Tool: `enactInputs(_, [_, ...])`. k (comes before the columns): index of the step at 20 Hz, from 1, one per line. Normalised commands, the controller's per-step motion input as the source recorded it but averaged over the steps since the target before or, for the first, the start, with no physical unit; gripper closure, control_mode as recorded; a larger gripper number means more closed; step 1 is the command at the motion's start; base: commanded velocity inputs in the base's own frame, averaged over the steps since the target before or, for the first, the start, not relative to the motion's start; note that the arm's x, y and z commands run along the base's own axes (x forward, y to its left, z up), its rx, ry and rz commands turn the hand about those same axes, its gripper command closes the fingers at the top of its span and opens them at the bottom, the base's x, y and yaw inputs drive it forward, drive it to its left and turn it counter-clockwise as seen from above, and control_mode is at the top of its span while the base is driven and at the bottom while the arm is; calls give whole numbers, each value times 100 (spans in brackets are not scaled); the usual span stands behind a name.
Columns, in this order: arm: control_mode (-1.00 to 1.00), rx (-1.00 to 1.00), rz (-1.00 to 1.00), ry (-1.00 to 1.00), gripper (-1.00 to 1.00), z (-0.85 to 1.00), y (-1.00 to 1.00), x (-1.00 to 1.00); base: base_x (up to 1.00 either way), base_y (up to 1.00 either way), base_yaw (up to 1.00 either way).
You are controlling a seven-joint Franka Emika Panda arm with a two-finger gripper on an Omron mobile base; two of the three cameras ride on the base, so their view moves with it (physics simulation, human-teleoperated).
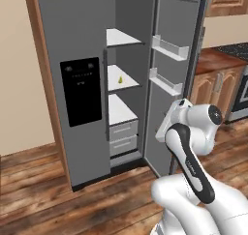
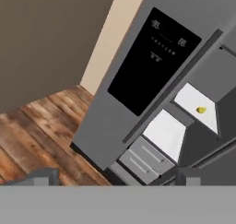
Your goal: Gather the lemon wedge and cucumber from the fridge and place them on a tray on the dining counter. Then gather the fishs from the fridge and place them on the other tray.
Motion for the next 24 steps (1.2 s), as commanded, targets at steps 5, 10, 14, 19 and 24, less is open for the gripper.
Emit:
enactInputs(5, [100,0,0,0,-100,0,0,0,77,0,16])
enactInputs(10, [100,0,0,0,-100,0,0,0,60,0,14])
enactInputs(14, [100,0,0,0,-100,0,0,0,34,-24,9])
enactInputs(19, [100,0,0,0,-100,0,0,0,25,-35,8])
enactInputs(24, [100,0,0,0,-100,0,0,0,22,-43,6])
